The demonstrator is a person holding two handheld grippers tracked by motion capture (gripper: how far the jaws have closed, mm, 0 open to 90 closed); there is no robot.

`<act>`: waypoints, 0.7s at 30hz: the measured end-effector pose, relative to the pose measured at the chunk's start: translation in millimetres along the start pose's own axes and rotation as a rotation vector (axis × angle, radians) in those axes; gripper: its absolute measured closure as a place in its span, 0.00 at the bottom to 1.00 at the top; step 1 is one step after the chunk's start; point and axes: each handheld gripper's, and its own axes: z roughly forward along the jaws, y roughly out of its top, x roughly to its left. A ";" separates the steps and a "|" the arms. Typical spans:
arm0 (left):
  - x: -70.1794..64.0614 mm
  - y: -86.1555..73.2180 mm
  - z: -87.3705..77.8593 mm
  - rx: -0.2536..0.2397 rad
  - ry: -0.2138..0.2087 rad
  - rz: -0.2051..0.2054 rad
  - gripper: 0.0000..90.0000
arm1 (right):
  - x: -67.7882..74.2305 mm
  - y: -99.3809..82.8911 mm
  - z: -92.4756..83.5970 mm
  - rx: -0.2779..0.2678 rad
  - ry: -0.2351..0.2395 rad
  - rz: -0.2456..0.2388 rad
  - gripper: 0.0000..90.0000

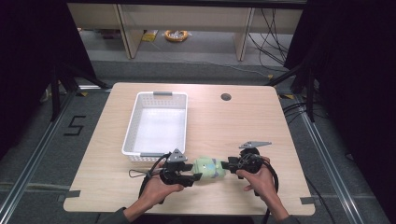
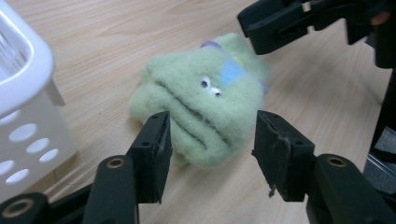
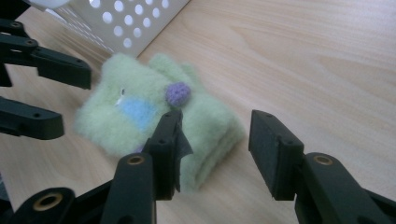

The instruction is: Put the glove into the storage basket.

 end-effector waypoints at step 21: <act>11.4 -1.9 26.6 0.063 -0.039 -0.141 0.40 | 0.2 -4.3 20.6 0.106 0.058 0.059 0.56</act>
